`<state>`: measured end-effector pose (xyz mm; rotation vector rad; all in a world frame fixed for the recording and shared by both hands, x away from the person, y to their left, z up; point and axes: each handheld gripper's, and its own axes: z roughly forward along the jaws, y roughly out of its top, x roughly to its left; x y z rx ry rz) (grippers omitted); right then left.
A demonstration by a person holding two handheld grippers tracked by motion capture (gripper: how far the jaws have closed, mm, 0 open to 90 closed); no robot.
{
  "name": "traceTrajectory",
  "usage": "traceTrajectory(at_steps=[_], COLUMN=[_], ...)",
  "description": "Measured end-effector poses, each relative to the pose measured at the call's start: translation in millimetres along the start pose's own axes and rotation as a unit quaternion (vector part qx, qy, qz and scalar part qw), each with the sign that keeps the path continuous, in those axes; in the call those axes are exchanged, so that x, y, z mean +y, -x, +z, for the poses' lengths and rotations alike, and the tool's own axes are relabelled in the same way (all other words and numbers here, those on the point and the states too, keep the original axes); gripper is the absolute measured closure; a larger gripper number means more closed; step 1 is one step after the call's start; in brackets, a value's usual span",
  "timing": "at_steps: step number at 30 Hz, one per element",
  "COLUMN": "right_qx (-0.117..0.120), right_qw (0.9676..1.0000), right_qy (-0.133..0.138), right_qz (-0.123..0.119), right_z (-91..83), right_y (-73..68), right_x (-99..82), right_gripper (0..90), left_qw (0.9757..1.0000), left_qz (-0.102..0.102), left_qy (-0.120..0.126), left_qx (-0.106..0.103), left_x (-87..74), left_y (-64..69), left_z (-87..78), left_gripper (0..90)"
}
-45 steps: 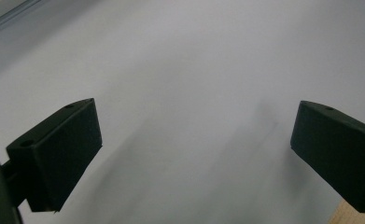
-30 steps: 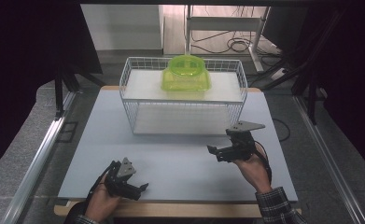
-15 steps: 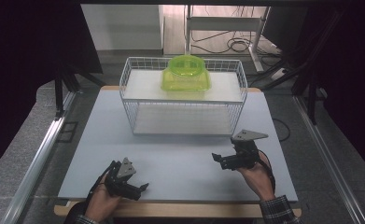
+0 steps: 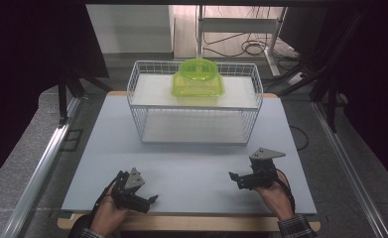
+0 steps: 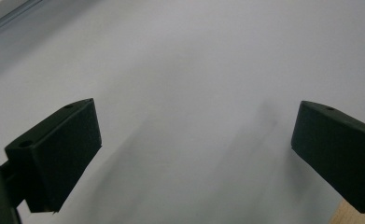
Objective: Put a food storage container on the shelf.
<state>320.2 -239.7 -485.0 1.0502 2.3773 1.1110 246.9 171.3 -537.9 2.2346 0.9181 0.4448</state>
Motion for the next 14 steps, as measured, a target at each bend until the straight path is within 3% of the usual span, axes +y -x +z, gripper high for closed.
traceTrajectory(at_steps=[14], right_qx=[-0.009], right_qw=[0.9989], right_qy=[-0.045], right_qz=[-0.002], right_z=[9.5], right_y=[-0.2], right_x=[-16.8], right_gripper=[0.2], left_qw=[1.0], left_qz=[0.001], left_qy=[0.003], left_qx=[0.0], left_x=[0.7], left_y=[0.0], left_z=[-0.4], left_gripper=[1.4])
